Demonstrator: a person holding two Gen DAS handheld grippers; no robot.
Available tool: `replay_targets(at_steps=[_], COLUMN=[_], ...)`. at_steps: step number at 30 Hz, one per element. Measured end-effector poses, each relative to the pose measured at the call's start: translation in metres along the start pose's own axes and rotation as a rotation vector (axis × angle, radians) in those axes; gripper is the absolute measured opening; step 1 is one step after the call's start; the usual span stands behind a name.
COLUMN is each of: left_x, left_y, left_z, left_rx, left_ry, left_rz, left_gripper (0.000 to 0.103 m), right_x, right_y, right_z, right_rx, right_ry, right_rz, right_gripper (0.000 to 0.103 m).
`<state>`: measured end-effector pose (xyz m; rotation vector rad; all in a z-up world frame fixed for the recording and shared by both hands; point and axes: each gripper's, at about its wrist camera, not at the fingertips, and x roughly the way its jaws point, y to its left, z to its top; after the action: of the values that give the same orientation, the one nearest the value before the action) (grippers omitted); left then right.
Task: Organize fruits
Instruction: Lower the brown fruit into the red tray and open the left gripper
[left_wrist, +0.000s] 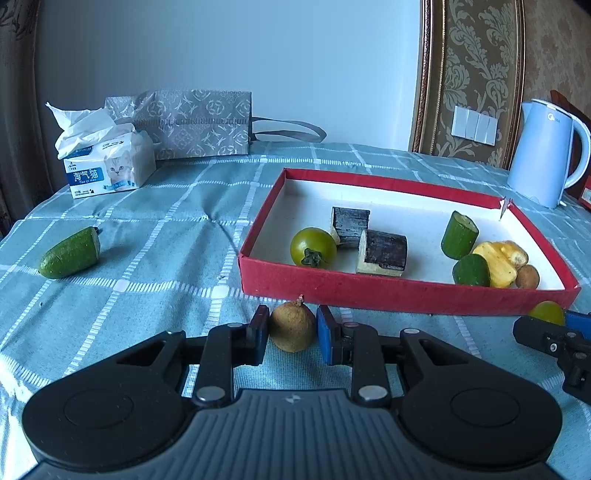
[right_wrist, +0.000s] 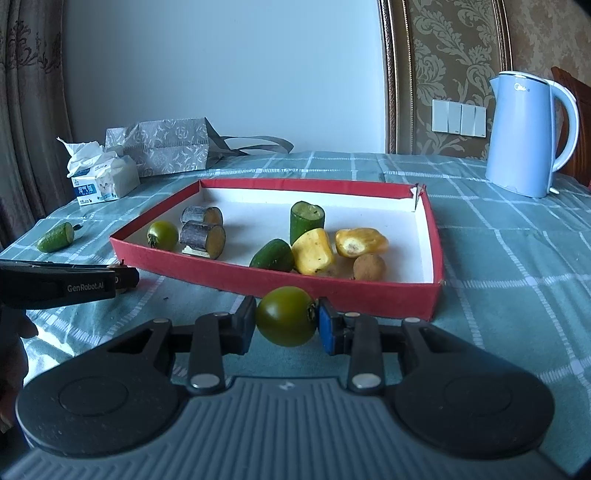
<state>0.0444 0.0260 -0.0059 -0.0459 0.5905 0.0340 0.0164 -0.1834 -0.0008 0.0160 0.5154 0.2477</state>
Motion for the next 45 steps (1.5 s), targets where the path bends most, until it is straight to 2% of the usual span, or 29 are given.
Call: replay_targets(at_steps=[6, 14, 22, 28, 32, 42, 44, 45], left_x=[-0.006, -0.008, 0.022, 0.042, 0.059, 0.083, 0.088, 0.089], left_y=[-0.007, -0.035, -0.062, -0.077, -0.075, -0.092, -0.094, -0.093], left_z=[0.006, 0.026, 0.051, 0.056, 0.064, 0.077, 0.079, 0.079], left_rx=[0.014, 0.071, 0.083, 0.114, 0.072, 0.128, 0.131, 0.128], left_ry=[-0.023, -0.067, -0.066, -0.085, -0.068, -0.103, -0.102, -0.101], left_rz=[-0.019, -0.055, -0.086, -0.042, -0.043, 0.033, 0.032, 0.023], left_gripper=[0.027, 0.027, 0.027, 0.027, 0.027, 0.028, 0.032, 0.039], right_x=[0.000, 0.002, 0.004, 0.006, 0.008, 0.011, 0.010, 0.011], right_y=[-0.002, -0.002, -0.002, -0.001, 0.000, 0.000, 0.000, -0.001], right_z=[0.000, 0.000, 0.000, -0.001, -0.001, 0.000, 0.000, 0.000], right_rx=[0.010, 0.014, 0.013, 0.013, 0.011, 0.012, 0.014, 0.016], right_ry=[0.002, 0.009, 0.021, 0.030, 0.040, 0.051, 0.052, 0.053], right_rz=[-0.002, 0.004, 0.012, 0.022, 0.028, 0.035, 0.035, 0.035], right_gripper=[0.033, 0.033, 0.033, 0.033, 0.033, 0.033, 0.033, 0.033])
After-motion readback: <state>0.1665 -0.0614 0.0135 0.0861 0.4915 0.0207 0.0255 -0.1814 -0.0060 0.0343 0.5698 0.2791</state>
